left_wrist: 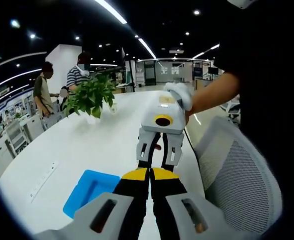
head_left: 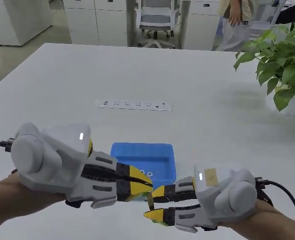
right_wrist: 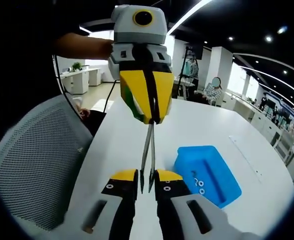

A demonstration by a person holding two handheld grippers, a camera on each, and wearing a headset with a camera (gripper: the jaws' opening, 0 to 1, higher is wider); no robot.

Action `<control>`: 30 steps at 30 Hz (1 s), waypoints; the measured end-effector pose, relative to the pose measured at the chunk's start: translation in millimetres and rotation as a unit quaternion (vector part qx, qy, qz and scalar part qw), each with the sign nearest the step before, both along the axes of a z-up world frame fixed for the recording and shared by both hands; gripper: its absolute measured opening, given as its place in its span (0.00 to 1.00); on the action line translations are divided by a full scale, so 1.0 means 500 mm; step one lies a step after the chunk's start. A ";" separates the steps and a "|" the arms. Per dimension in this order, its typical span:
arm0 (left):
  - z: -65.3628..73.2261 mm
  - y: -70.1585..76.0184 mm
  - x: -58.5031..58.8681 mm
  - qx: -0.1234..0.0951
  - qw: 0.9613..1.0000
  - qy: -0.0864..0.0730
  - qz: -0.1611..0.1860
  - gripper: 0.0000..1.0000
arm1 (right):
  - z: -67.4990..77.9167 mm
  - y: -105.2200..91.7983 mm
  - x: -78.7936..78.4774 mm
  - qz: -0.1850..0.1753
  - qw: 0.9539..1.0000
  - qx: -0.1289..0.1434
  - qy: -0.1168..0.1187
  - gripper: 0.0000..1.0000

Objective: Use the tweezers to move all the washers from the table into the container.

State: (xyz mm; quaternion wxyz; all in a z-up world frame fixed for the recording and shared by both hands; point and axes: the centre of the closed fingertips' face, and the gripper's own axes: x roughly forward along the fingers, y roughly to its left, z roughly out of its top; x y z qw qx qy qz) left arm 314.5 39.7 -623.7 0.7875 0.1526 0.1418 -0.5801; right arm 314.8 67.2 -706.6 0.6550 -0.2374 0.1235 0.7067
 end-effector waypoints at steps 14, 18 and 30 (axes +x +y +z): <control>-0.054 0.039 -0.016 0.051 0.999 0.013 0.001 0.04 | -0.030 -0.013 -0.003 0.017 0.999 -0.036 -0.012 0.09; -0.080 0.047 -0.017 0.073 0.997 0.018 -0.001 0.04 | -0.044 -0.016 -0.003 0.023 0.998 -0.052 -0.016 0.09; -0.146 0.070 -0.019 0.127 0.991 0.036 -0.009 0.04 | -0.068 -0.026 0.000 0.038 0.996 -0.083 -0.024 0.09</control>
